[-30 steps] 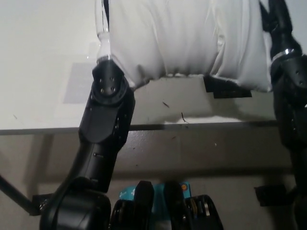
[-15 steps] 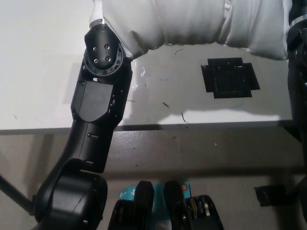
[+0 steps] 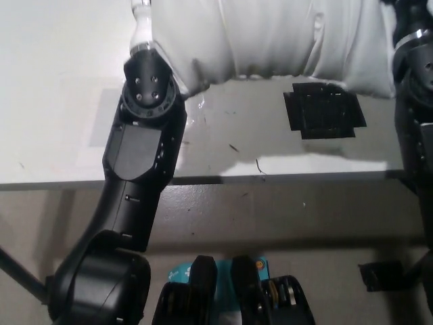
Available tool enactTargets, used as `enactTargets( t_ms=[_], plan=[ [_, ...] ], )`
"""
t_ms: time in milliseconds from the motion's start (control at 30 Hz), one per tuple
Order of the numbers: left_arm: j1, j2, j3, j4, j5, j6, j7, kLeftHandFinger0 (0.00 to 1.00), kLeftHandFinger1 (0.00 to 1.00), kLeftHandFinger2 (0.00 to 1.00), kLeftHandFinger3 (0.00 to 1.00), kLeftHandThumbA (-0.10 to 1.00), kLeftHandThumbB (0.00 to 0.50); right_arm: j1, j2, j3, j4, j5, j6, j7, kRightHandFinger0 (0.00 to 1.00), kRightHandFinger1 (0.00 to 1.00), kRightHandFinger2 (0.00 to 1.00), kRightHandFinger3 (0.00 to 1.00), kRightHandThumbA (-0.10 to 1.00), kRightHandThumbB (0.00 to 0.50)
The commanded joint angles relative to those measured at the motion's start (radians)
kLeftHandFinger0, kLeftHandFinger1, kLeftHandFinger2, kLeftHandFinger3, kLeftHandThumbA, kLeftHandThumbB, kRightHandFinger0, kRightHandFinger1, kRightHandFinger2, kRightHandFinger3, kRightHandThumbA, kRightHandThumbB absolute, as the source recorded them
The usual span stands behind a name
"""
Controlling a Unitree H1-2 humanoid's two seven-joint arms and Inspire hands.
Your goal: The robot uses both hands to lift the pillow and then drops it on the table
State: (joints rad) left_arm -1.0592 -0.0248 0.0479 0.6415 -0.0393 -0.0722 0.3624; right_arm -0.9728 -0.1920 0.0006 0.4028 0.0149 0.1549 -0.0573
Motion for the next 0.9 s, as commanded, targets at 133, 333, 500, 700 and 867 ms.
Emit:
enactTargets(
  t_ms=[133, 333, 500, 700, 867],
  plan=[
    [0.039, -0.096, -0.055, 0.108, 0.018, -0.091, -0.074, 1.00, 1.00, 1.00, 1.00, 1.00, 0.166, 0.023, 0.110, 0.086, 0.229, -0.011, -0.216, 0.088, 1.00, 1.00, 1.00, 1.00, 1.00, 0.372],
    [0.132, -0.098, -0.070, 0.178, 0.033, -0.126, -0.089, 1.00, 1.00, 1.00, 1.00, 1.00, 0.152, 0.085, 0.146, 0.072, 0.372, 0.009, -0.265, 0.089, 1.00, 1.00, 1.00, 1.00, 1.00, 0.419],
    [0.262, -0.111, -0.071, 0.332, 0.024, -0.193, -0.105, 1.00, 1.00, 1.00, 1.00, 1.00, 0.153, 0.205, 0.188, 0.084, 0.588, -0.008, -0.359, 0.102, 1.00, 1.00, 1.00, 1.00, 1.00, 0.402],
    [0.283, -0.106, -0.064, 0.396, 0.022, -0.214, -0.088, 1.00, 1.00, 1.00, 1.00, 1.00, 0.204, 0.231, 0.198, 0.083, 0.664, -0.015, -0.429, 0.096, 1.00, 1.00, 1.00, 1.00, 1.00, 0.461],
    [0.277, -0.101, -0.066, 0.363, 0.014, -0.225, -0.103, 1.00, 1.00, 1.00, 1.00, 1.00, 0.193, 0.221, 0.190, 0.076, 0.632, -0.002, -0.428, 0.101, 1.00, 1.00, 1.00, 1.00, 1.00, 0.450]
  ],
)
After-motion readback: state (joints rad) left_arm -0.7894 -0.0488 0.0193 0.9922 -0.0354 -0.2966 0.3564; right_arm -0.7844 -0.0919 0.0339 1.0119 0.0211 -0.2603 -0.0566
